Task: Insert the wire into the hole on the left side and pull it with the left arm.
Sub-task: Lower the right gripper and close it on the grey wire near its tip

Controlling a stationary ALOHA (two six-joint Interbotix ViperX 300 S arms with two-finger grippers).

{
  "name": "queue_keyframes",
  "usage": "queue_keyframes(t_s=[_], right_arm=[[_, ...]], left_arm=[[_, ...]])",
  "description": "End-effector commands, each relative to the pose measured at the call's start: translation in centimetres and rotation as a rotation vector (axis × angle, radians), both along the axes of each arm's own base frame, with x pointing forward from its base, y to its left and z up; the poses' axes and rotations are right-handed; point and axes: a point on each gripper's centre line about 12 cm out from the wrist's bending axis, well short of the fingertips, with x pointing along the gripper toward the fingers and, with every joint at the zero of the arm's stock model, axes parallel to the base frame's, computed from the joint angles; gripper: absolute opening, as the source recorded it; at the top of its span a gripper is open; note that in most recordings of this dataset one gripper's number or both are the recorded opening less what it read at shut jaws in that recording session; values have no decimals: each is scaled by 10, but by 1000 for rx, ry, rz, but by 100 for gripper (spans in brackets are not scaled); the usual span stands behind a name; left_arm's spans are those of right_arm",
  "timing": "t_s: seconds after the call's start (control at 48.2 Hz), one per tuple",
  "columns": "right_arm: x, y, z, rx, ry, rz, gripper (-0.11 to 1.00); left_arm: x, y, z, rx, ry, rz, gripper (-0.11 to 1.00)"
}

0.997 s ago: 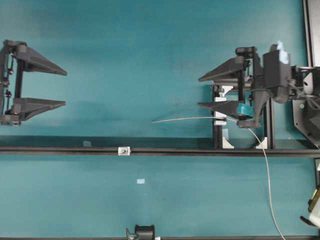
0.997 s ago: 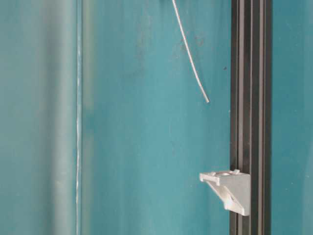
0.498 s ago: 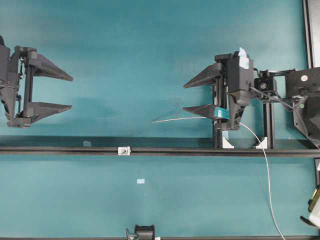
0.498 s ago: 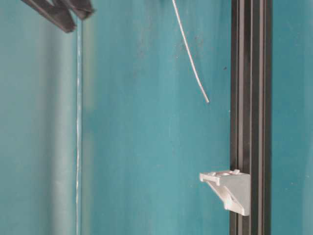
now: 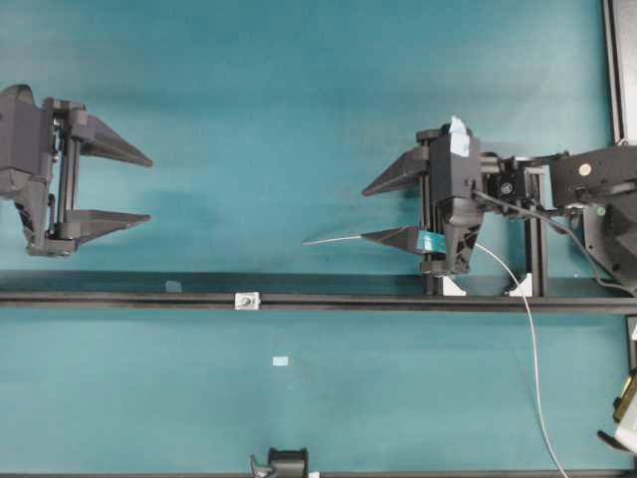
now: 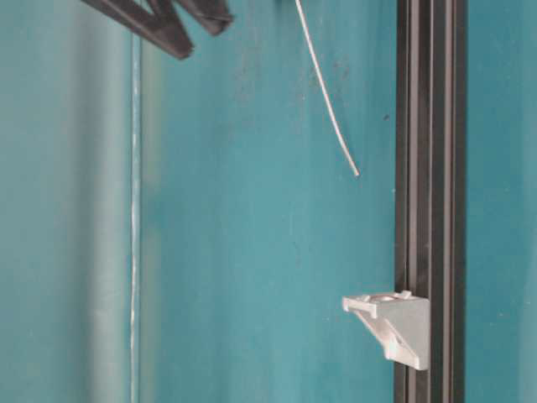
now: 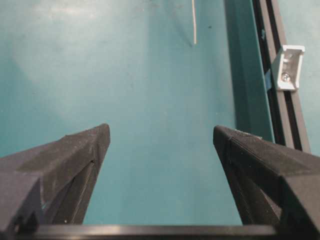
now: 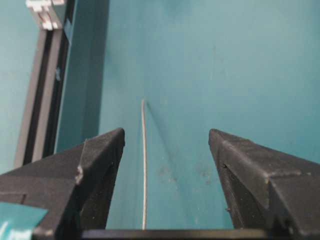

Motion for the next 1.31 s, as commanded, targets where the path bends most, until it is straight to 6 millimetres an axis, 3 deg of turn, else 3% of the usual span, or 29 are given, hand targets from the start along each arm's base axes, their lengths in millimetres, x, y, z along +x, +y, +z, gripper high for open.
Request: queue_keyframes(t_s=[0.0, 0.644, 1.287], right_arm=[[7, 1, 3, 3, -14, 1, 76], [21, 2, -23, 1, 77, 0, 76], [34, 2, -37, -3, 163, 1, 76]], left_arm=[[7, 0, 7, 4, -26, -1, 71], [10, 0, 1, 4, -3, 0, 71], [9, 1, 0, 7, -1, 0, 70]])
